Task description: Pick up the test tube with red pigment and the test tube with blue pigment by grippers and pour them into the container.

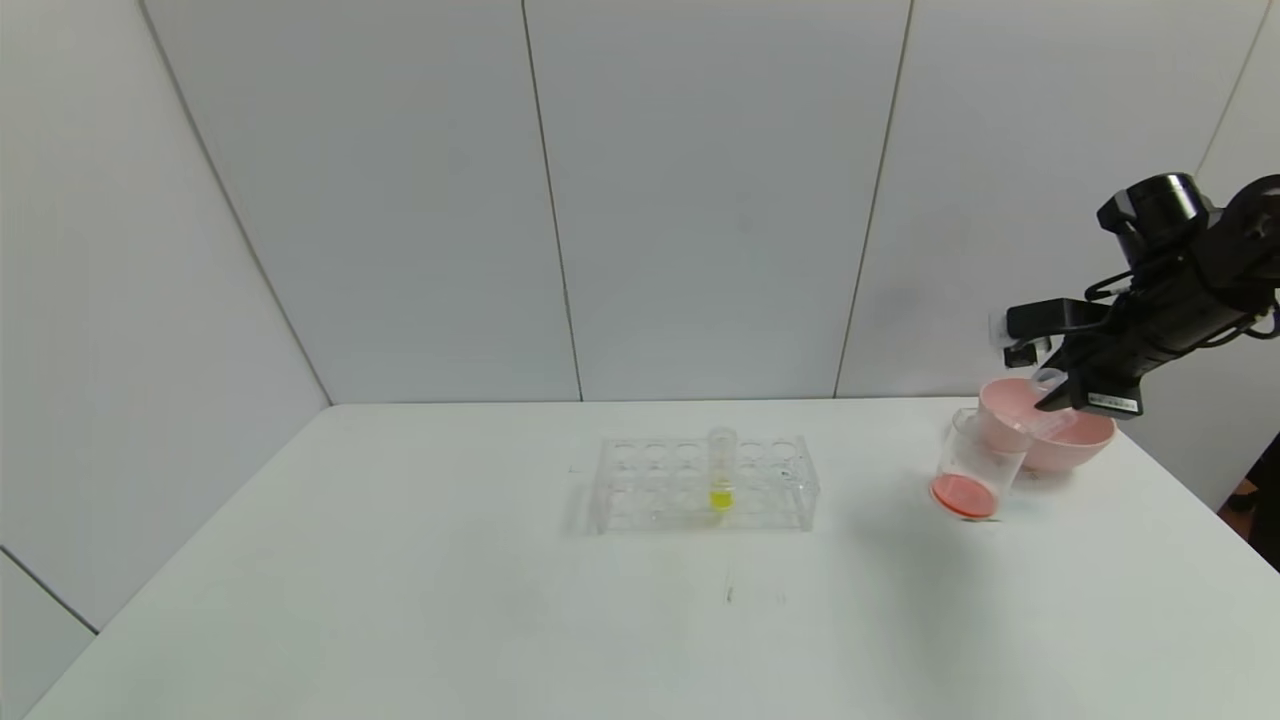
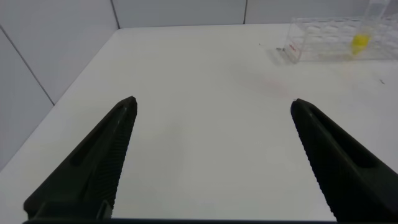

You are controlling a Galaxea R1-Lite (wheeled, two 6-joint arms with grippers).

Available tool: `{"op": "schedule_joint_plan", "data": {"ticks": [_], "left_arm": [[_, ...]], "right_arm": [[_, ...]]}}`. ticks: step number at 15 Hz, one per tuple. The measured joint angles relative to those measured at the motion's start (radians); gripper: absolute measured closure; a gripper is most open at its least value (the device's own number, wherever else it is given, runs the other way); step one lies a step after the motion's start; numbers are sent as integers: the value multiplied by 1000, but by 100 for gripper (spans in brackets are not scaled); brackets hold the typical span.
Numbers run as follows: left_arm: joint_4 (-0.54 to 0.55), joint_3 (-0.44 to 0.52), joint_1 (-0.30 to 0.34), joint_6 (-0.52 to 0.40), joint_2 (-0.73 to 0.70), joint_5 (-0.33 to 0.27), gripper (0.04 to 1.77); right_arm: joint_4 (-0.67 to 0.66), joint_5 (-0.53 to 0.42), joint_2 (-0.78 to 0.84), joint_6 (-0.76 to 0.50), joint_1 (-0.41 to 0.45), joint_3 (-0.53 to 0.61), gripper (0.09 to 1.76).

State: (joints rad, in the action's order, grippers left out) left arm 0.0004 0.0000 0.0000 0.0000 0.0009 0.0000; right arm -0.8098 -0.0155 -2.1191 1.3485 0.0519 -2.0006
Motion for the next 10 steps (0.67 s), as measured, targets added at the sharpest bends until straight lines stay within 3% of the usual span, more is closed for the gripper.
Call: {"op": "schedule_joint_plan", "data": {"ticks": [10], "left_arm": [[0,0,0,0,0,0,5]], "right_arm": [[-6,113,4,43,-35,0,133]]}}
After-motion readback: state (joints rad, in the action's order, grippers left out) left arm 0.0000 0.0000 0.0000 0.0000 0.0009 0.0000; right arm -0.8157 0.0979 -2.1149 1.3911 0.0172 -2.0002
